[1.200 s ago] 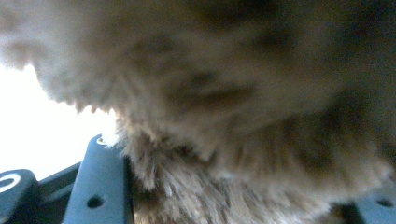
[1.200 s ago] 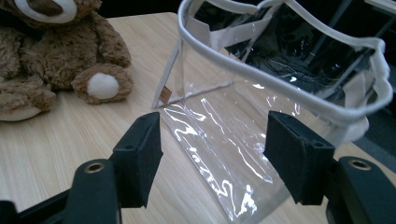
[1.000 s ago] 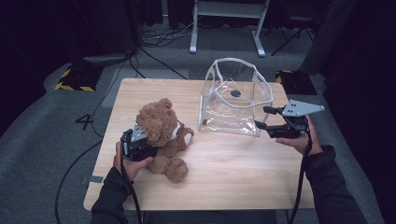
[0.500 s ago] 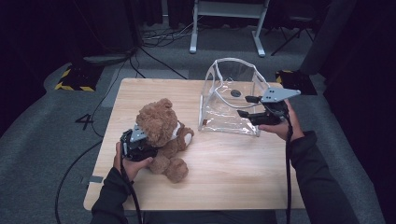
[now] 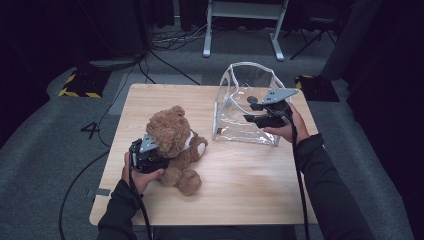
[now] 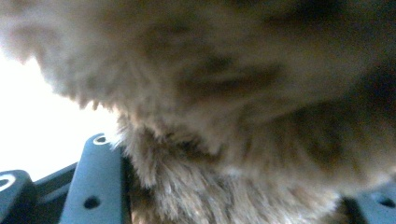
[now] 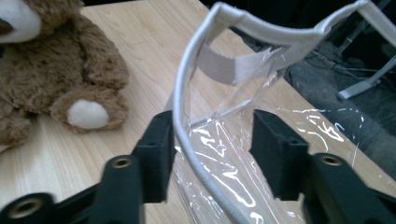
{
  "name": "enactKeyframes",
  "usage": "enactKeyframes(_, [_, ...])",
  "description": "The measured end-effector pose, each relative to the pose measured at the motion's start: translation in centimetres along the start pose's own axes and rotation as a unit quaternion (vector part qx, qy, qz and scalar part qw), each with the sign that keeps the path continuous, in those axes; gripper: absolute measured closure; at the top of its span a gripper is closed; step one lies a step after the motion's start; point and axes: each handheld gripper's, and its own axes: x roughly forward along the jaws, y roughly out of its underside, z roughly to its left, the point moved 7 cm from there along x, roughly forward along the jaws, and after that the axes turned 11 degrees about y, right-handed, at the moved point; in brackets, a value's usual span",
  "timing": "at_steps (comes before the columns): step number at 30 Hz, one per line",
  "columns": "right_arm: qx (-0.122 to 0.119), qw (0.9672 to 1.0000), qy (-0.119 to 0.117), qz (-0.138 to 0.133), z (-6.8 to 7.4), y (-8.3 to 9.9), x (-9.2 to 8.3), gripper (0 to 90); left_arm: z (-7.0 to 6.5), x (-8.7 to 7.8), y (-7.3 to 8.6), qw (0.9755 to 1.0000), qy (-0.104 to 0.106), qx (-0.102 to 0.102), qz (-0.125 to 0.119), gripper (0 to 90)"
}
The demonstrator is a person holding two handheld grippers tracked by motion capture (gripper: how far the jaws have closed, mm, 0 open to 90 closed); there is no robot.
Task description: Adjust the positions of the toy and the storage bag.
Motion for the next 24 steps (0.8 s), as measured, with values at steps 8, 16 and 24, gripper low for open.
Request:
enactKeyframes(8, [-0.009, 0.9997, -0.024, -0.002, 0.4, 0.1, 0.5, 74.0, -0.1, 0.2, -0.1, 0.9999, 0.002, -0.007, -0.01, 43.0])
enactKeyframes(16, [-0.032, 0.9985, -0.044, -0.01, 1.4, 0.1, 0.1, 87.4, -0.1, 0.2, -0.1, 1.0, 0.001, -0.005, -0.007, 42.8])
enactKeyframes(24, [-0.067, 0.9955, -0.065, -0.021, 3.4, 0.6, -2.1, 87.5, -0.2, 0.2, -0.2, 1.0, -0.001, -0.005, -0.006, 42.8])
